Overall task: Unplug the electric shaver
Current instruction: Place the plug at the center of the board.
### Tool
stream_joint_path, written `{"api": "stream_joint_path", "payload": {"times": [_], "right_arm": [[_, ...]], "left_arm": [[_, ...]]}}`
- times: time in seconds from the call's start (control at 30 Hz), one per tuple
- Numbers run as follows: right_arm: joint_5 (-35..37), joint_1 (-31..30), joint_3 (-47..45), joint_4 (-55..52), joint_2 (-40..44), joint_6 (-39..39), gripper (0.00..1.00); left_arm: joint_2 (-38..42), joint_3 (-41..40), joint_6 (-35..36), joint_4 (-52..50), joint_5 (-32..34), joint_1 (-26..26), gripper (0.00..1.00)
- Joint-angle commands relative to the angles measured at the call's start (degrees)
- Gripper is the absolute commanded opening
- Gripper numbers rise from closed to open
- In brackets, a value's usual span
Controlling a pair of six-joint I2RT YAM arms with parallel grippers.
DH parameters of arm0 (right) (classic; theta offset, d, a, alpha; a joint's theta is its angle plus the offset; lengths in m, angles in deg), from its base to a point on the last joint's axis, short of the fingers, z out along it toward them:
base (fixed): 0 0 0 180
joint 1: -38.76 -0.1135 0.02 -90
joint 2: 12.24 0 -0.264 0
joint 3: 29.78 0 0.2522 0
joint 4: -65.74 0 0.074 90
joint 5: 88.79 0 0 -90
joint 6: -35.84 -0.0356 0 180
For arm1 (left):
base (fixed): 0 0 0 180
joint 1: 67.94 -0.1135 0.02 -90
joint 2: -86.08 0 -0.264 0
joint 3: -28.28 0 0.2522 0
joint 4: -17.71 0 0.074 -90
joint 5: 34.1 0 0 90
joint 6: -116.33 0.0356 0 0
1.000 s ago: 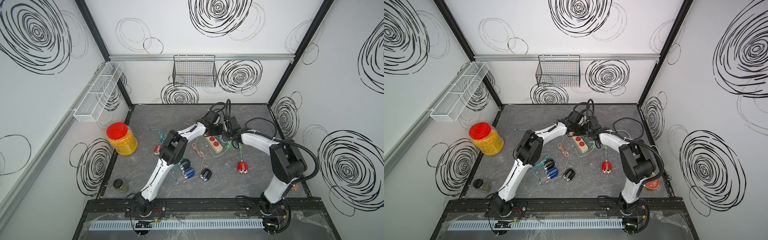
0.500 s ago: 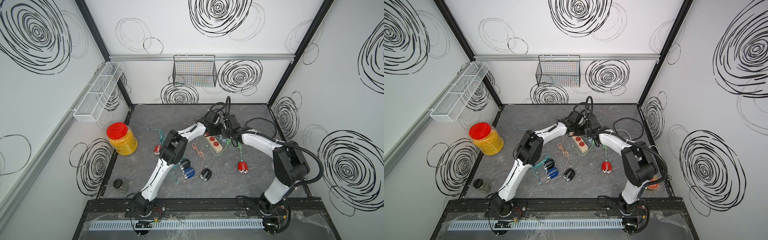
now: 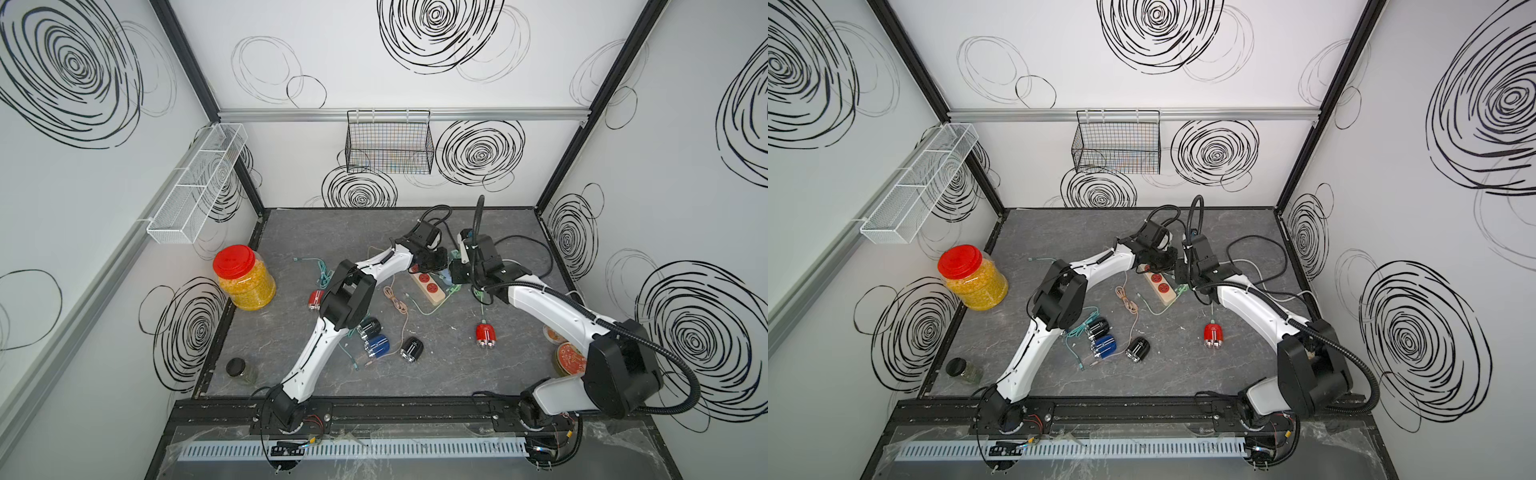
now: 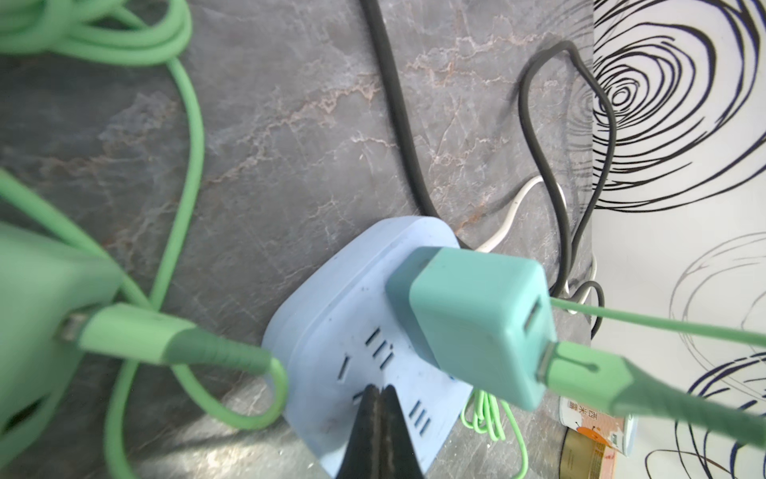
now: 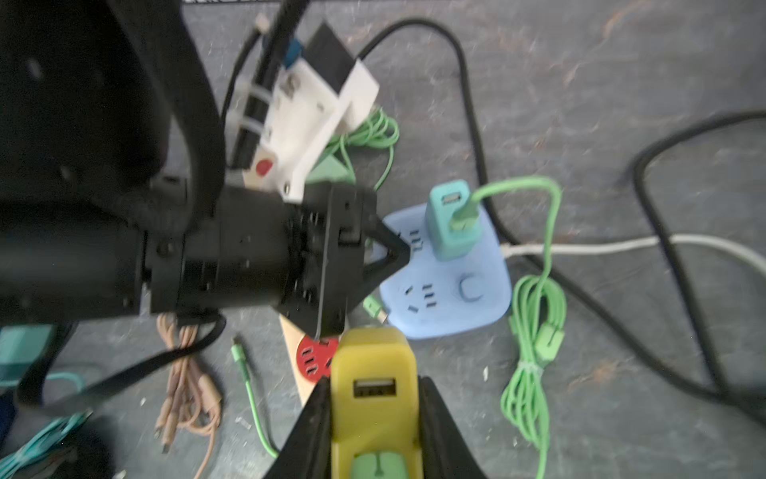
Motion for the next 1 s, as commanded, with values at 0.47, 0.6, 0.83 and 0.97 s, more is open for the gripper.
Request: {"api": "stream_joint_path", "payload": {"times": [0.47, 0.6, 0.83, 0.97], "right_arm": [[-24.54, -3.85, -25.54, 19.41, 5.82, -23.06, 0.20], [-26.32, -3.81, -27.20, 21.84, 3.41, -24.71, 0.20], [-23.12, -1.12, -27.14, 18.19, 3.30, -22.53, 0.29], [-22.13, 1.10, -26.08, 15.59, 2.90, -20.72, 0.32]], "left_arm": [[-0.01, 13.36, 3.21, -9.98, -0.42, -1.46, 0.04], [-1.13, 14.68, 3.67, -10.69, -0.35, -0.81, 0.05], [-1.11, 15.09, 5.50, -12.20, 0.64, 0.33, 0.05], [0.65, 13.93, 7.22, -13.40, 2.31, 0.95, 0.06]]}}
